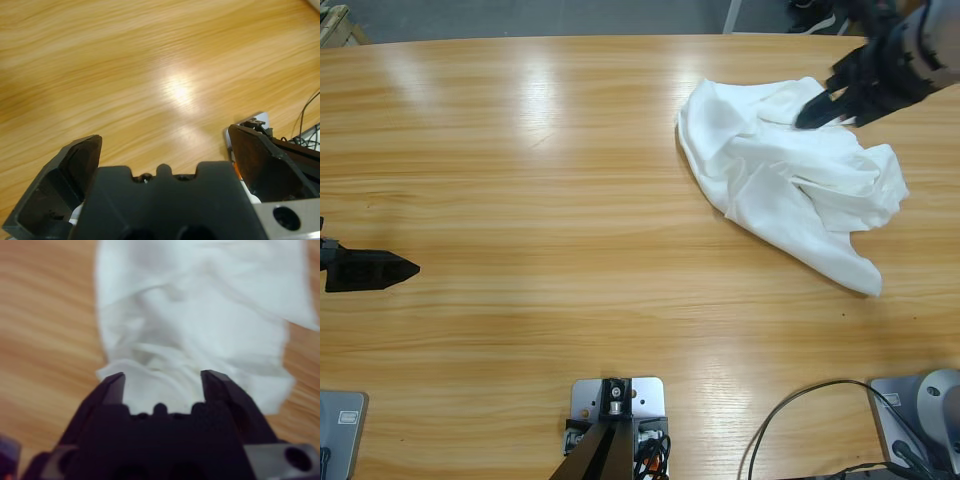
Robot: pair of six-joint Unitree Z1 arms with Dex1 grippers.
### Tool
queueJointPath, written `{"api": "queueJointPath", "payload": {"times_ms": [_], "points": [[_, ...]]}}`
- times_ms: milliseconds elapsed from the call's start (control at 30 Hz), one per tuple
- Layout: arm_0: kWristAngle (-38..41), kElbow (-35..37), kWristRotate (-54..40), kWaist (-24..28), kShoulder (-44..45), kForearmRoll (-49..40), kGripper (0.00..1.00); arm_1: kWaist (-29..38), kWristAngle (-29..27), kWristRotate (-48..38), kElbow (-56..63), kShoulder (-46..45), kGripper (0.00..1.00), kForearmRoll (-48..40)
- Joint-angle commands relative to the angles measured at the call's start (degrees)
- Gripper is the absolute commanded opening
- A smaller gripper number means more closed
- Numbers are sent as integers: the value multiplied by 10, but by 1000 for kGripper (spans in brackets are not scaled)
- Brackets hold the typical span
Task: Fold clothes
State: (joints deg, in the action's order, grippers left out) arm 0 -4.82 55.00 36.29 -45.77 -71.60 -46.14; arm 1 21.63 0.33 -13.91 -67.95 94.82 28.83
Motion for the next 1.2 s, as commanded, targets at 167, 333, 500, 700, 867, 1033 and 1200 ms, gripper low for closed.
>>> {"api": "queueJointPath", "payload": {"times_ms": [167,333,500,700,867,1033,1200], "points": [[5,-5,22,-10,-14,4,1000,16,85,28,-72,219,844,-46],[5,8,30,-10,-15,5,1000,16,92,42,-76,263,758,-45],[5,16,33,-10,-15,5,1000,15,86,36,-53,265,757,-47],[5,17,33,-10,-14,5,1000,10,63,46,-41,258,0,-49],[5,17,33,-10,-13,6,1000,10,67,64,-47,240,0,-46],[5,17,33,-10,-12,6,1000,10,103,66,-66,234,0,-37],[5,14,31,-10,-10,6,1000,10,119,66,-65,234,0,-35]]}}
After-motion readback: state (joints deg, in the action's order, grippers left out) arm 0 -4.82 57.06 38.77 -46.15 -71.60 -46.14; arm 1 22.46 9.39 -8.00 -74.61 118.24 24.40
